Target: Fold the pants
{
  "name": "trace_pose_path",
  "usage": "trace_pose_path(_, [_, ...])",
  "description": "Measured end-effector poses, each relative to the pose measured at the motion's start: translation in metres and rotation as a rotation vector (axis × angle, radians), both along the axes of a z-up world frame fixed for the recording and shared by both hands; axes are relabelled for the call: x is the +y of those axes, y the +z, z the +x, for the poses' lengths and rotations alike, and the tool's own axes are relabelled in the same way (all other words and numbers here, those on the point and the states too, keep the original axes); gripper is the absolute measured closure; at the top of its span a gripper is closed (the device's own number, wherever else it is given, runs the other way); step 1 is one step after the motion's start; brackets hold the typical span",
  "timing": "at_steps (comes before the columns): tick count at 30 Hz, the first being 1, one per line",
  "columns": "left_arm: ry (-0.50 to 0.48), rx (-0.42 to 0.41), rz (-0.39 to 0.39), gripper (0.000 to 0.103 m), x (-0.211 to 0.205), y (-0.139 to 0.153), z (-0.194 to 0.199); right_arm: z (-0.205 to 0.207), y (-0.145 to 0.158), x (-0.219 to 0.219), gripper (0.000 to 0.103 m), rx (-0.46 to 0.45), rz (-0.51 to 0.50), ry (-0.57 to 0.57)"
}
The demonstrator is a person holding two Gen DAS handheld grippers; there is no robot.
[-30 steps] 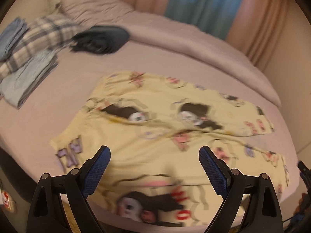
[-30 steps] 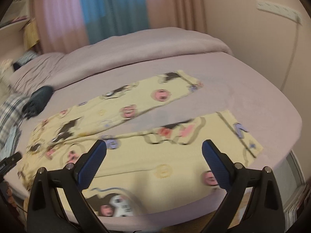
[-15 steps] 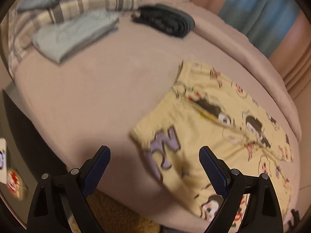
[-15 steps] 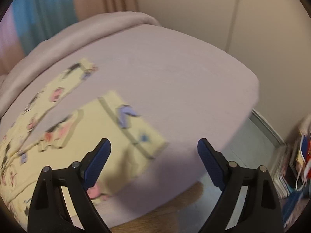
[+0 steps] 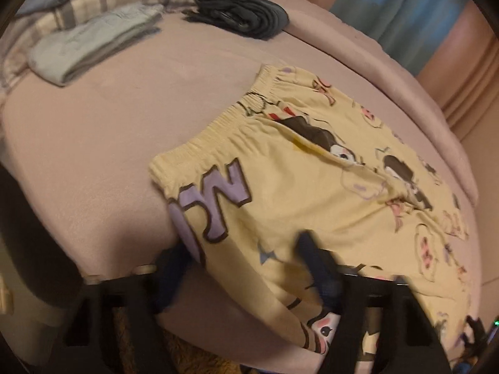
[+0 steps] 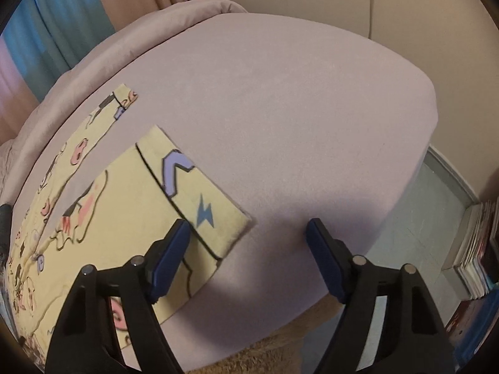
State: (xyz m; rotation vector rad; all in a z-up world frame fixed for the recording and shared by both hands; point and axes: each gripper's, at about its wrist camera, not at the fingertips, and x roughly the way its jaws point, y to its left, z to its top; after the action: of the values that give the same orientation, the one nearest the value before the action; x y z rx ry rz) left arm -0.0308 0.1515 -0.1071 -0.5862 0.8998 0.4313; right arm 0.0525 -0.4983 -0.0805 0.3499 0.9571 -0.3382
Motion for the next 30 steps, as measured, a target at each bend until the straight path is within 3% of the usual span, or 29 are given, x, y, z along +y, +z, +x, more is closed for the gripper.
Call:
trace_pose_path(1, [0.018,-0.008,-0.005,0.075,-0.001,0.0,-0.001,0.0,0.0,0.002,0.031,-0.013,-0.007,0.003])
trace_pose_path(2, [0.022,-0.032,-0.048,0.092,0.0,0.0,-0.004,0.001,0.002,0.004,0.044,-0.026,-0.007,0.01])
trace_pose_path(3, [0.024,-0.057,-0.108,0.098,0.003,-0.001,-0.005,0.001,0.003,0.006,0.061,-0.042,0.005,0.019])
trace_pose_path(4, [0.034,-0.076,-0.158,0.098,0.006,-0.001,-0.006,0.001,0.005,0.006,0.07,-0.056,0.029,0.032])
trace_pose_path(5, [0.044,-0.083,-0.168,0.099,0.009,0.001,-0.008,0.003,0.006,0.008,0.092,-0.066,0.049,0.049])
trace_pose_path(9, [0.028,-0.167,-0.199,0.099,0.016,0.025,-0.022,0.004,0.019,0.011,0.095,-0.067,0.031,0.053])
trace_pose_path(12, [0.02,-0.132,-0.136,0.099,0.016,0.035,-0.028,-0.009,0.038,0.003,0.096,-0.128,0.083,0.046])
trace_pose_path(16, [0.009,-0.054,-0.141,0.099,0.016,0.016,-0.034,-0.026,0.042,-0.008,0.096,-0.142,0.13,0.001])
trace_pose_path(19, [0.0,0.001,-0.158,0.099,0.017,0.0,-0.034,-0.022,0.024,-0.005,0.095,-0.063,0.092,-0.005])
trace_pose_path(23, [-0.02,0.01,-0.176,0.098,0.022,0.002,-0.034,-0.013,0.01,-0.003,0.088,0.025,0.057,-0.002])
trace_pose_path(25, [-0.037,0.023,-0.171,0.096,0.023,0.01,-0.033,-0.011,0.019,-0.003,0.063,0.066,-0.002,-0.016])
trace_pose_path(26, [-0.047,0.025,-0.154,0.096,0.022,0.018,-0.032,-0.008,0.03,-0.002,0.041,0.055,-0.046,-0.016])
trace_pose_path(27, [-0.056,0.028,-0.13,0.095,0.021,0.024,-0.031,-0.005,0.04,0.0,0.034,0.025,-0.073,-0.001])
trace_pose_path(30, [-0.067,0.016,-0.037,0.085,0.018,0.047,-0.021,0.009,0.06,-0.002,0.034,-0.012,-0.072,0.062])
